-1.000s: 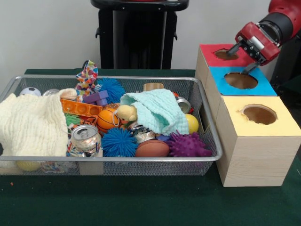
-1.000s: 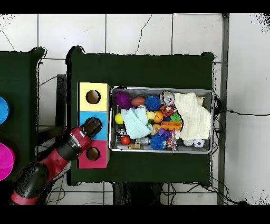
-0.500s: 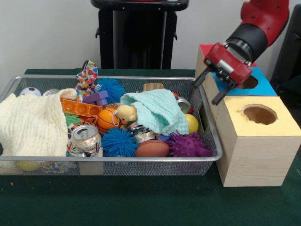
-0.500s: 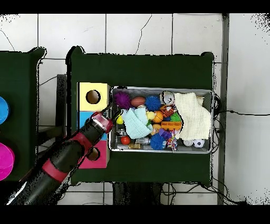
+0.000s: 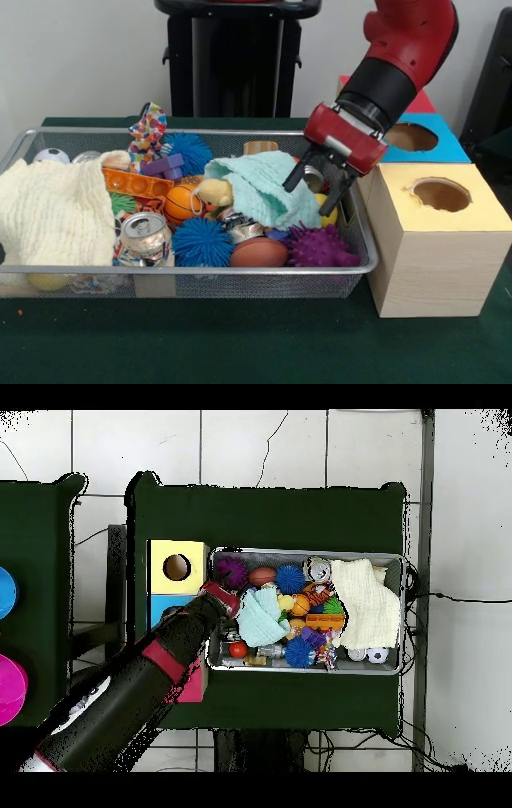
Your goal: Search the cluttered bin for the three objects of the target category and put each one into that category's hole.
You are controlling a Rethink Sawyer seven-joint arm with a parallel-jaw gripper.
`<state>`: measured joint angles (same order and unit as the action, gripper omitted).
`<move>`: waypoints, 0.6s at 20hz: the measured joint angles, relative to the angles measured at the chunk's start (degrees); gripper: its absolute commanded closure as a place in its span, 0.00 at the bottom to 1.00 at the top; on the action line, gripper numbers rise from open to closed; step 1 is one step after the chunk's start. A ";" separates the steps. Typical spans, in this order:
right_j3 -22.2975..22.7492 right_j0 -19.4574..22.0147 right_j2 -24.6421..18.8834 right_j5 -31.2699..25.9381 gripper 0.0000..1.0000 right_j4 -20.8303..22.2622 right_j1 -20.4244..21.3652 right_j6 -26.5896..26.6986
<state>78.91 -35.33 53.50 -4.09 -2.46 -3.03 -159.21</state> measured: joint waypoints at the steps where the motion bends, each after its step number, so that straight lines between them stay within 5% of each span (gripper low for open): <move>1: -0.41 1.46 -2.11 0.00 0.00 2.26 1.32 0.00; 12: -2.12 12.73 -18.99 -2.36 0.00 17.90 11.23 1.75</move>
<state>76.79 -22.60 34.51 -6.44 15.44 8.20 -157.46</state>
